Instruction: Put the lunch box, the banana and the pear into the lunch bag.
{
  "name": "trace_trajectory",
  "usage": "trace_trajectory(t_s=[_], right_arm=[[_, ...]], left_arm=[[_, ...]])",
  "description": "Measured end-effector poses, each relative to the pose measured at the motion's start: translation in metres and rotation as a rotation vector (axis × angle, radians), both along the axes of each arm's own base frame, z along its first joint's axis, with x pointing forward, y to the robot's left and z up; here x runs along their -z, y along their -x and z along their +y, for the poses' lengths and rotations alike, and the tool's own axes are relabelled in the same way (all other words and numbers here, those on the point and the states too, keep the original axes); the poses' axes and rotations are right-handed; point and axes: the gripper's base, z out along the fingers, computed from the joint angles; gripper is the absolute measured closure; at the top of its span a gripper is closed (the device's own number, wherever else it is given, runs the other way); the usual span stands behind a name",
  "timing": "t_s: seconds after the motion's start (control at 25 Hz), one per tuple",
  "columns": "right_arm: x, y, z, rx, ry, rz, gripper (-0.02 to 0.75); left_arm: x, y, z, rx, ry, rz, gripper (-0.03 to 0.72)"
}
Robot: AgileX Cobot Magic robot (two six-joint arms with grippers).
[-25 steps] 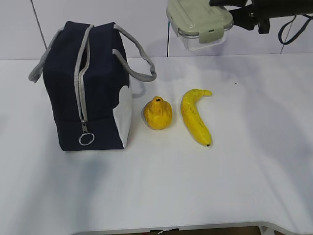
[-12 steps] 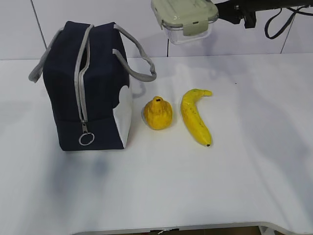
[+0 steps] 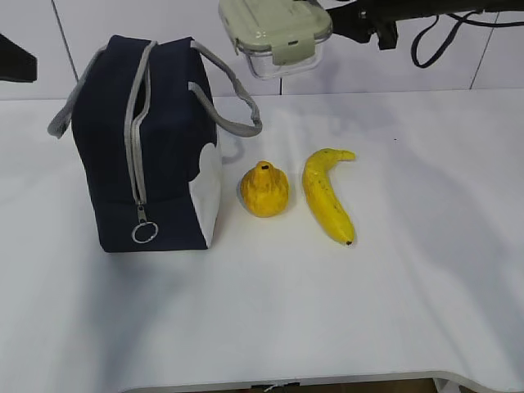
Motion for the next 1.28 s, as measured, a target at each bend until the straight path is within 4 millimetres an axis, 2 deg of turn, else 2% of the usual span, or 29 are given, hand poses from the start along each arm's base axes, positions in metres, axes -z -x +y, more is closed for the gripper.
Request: trace_trajectory(t_s=[0.24, 0.44, 0.76, 0.96, 1.28], right_arm=[[-0.013, 0.003, 0.024, -0.032, 0.001, -0.046, 0.328], [-0.028, 0.006, 0.043, -0.037, 0.036, -0.08, 0.328], [-0.027, 0.011, 0.065, -0.047, 0.094, -0.088, 0.328], [-0.028, 0.014, 0.077, -0.047, 0.09, -0.092, 0.328], [-0.02, 0.014, 0.093, -0.05, 0.085, -0.084, 0.328]], left_arm=[[0.015, -0.025, -0.007, 0.024, 0.052, 0.082, 0.274], [0.023, -0.032, -0.011, 0.036, 0.086, 0.13, 0.274], [0.03, -0.037, -0.013, 0.047, 0.104, 0.172, 0.274], [0.046, -0.046, -0.015, 0.058, 0.113, 0.23, 0.274], [0.047, -0.049, -0.016, 0.052, 0.123, 0.217, 0.293]])
